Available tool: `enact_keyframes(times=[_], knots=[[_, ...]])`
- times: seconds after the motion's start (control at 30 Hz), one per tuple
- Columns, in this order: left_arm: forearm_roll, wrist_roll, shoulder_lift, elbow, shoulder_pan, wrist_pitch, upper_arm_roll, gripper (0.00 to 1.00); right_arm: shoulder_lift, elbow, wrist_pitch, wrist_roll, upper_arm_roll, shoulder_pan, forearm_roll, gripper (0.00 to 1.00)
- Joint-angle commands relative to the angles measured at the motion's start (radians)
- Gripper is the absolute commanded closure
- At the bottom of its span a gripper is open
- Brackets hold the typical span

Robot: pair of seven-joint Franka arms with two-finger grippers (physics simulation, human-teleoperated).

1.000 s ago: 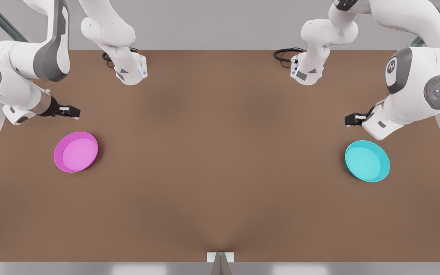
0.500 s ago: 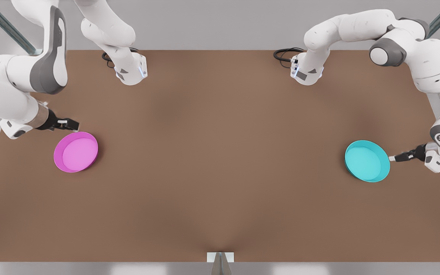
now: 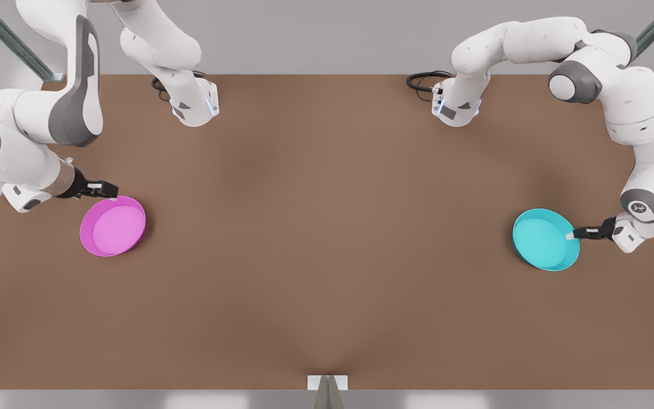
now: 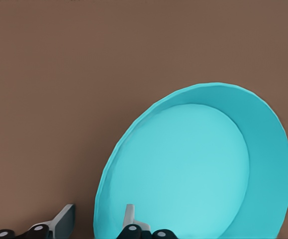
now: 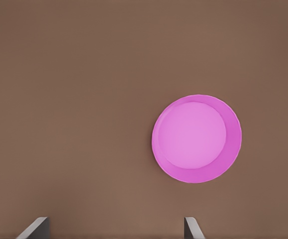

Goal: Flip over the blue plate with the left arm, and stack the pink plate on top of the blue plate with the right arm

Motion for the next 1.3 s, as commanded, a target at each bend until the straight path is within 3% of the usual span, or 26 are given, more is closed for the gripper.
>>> enact_keyframes(times=[0.0, 0.2, 0.23, 0.3, 0.33, 0.47, 0.6, 0.8, 0.87, 0.93, 1.0, 1.03, 1.07, 1.1, 1.17, 1.23, 1.27], knots=[[-0.003, 0.251, -0.001, 0.000, -0.001, 0.014, 0.000, 0.39, 0.001, 0.000, 0.001, 0.000, 0.001, -0.005, 0.001, 0.00], [-0.016, 0.231, 0.019, 0.000, -0.004, 0.014, 0.000, 0.43, 0.002, 0.000, 0.001, 0.000, 0.001, -0.004, -0.001, 0.00], [-0.016, 0.231, 0.017, 0.000, -0.004, 0.014, 0.000, 0.48, 0.004, 0.000, 0.001, 0.000, 0.001, -0.004, -0.001, 0.00], [-0.013, 0.231, 0.017, 0.000, -0.004, 0.013, 0.000, 0.69, 0.005, 0.002, 0.001, 0.000, 0.001, -0.004, -0.001, 0.00], [-0.013, 0.231, 0.017, 0.000, -0.004, 0.013, 0.000, 0.72, 0.007, 0.000, 0.001, 0.000, 0.001, -0.002, -0.001, 0.00], [-0.010, 0.228, 0.017, 0.005, -0.018, 0.011, 0.002, 0.75, 0.007, 0.002, -0.001, 0.000, 0.001, -0.004, 0.001, 0.00], [0.009, 0.053, -0.081, 0.011, -0.083, -0.026, 0.002, 0.79, 0.007, 0.002, -0.001, -0.002, 0.001, -0.007, -0.001, 0.00], [0.266, -0.582, -0.303, 0.052, -0.434, -0.089, -0.009, 0.79, -0.012, 0.002, 0.011, -0.014, -0.008, -0.010, 0.016, 0.00], [0.386, -0.847, -0.293, 0.253, -0.585, -0.292, -0.009, 0.79, -0.029, 0.025, 0.001, -0.014, -0.010, -0.018, 0.018, 0.00], [0.435, -1.127, -0.309, 0.332, -0.714, -0.346, -0.008, 0.79, -0.029, 0.046, -0.005, -0.034, -0.010, -0.027, 0.018, 0.00], [0.621, -1.255, -0.271, 0.430, -0.866, -0.378, 0.017, 0.79, -0.027, 0.059, -0.007, -0.038, -0.014, -0.027, 0.018, 0.00], [0.654, -1.298, -0.222, 0.500, -0.957, -0.392, 0.119, 0.79, -0.027, 0.060, -0.007, -0.038, -0.014, -0.027, 0.018, 0.00], [0.632, -1.288, -0.159, 0.540, -1.164, -0.372, 0.395, 0.79, -0.027, 0.060, -0.007, -0.038, -0.014, -0.027, 0.018, 0.00], [0.583, -1.321, -0.081, 0.540, -1.345, -0.352, 0.598, 0.79, -0.025, 0.060, -0.007, -0.038, -0.016, -0.028, 0.019, 0.00], [0.438, -1.510, 0.080, 0.537, -1.605, -0.352, 0.891, 0.79, -0.027, 0.060, -0.007, -0.038, -0.016, -0.031, 0.019, 0.00], [0.401, -1.705, 0.212, 0.530, -1.774, -0.357, 1.045, 0.79, -0.025, 0.060, -0.007, -0.038, -0.016, -0.031, 0.019, 0.00], [0.418, -1.829, 0.224, 0.531, -1.817, -0.365, 1.042, 0.79, -0.025, 0.060, -0.015, -0.038, -0.016, -0.031, 0.019, 0.00]])
